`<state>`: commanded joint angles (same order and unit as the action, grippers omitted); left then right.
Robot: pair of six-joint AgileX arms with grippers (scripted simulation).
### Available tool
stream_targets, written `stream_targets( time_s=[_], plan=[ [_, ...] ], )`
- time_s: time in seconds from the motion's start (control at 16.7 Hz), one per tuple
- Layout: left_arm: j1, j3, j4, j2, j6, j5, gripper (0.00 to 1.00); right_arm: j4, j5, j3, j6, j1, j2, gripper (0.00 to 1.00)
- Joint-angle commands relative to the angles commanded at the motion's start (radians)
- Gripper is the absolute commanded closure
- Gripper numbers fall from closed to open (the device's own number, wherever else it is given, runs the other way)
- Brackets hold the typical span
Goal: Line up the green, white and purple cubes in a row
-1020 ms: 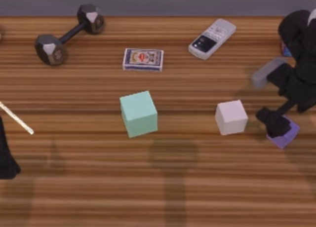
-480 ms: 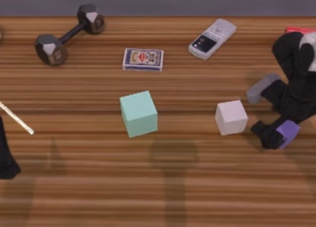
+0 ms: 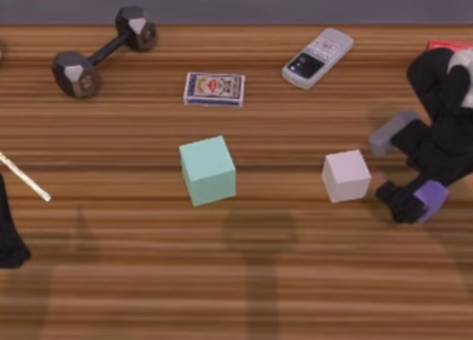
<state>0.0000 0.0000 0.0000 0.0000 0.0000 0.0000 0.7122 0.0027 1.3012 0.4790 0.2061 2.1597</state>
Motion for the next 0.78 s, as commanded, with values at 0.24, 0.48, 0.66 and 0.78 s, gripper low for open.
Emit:
stream_targets(
  time_s=[0.24,0.48,0.66,0.78],
  plan=[
    [0.0,0.0,0.0,0.0,0.0,0.0,0.0,0.0,0.0,0.0,0.0,0.0,0.0,0.83],
    [0.0,0.0,0.0,0.0,0.0,0.0,0.0,0.0,0.0,0.0,0.0,0.0,0.0,1.0],
    [0.0,0.0,0.0,0.0,0.0,0.0,0.0,0.0,0.0,0.0,0.0,0.0,0.0,1.0],
    [0.0,0.0,0.0,0.0,0.0,0.0,0.0,0.0,0.0,0.0,0.0,0.0,0.0,1.0]
  ],
)
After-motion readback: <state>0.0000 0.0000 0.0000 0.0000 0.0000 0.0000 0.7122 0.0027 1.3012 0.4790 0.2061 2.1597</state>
